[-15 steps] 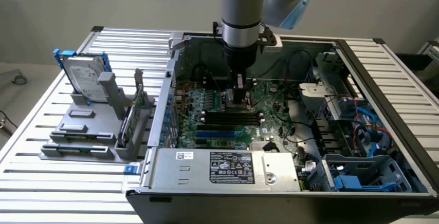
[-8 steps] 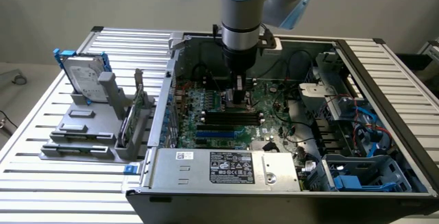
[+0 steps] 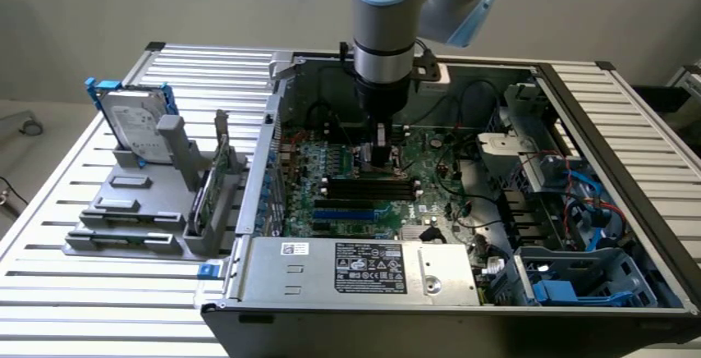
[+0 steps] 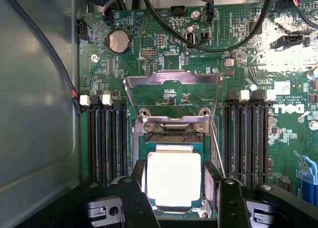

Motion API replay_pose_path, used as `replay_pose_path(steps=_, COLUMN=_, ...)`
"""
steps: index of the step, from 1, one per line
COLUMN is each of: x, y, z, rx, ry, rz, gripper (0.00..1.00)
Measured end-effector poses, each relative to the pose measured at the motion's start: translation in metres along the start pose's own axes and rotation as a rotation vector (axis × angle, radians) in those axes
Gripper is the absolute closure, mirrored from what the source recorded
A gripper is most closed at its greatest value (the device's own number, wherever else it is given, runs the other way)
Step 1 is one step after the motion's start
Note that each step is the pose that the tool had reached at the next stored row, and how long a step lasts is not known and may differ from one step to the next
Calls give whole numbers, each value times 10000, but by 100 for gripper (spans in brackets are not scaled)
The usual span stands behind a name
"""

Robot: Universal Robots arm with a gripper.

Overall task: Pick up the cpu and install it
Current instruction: 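Place the cpu into insertion slot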

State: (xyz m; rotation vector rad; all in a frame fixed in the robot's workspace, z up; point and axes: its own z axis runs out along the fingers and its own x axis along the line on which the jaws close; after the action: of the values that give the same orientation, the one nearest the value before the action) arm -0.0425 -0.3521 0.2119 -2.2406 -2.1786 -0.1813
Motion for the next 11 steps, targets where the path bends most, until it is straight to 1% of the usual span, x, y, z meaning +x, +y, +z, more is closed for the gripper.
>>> replay_pose_path(steps=11, x=-7, y=-5, z=72, rx=-8, ry=0, rz=-1, gripper=45)
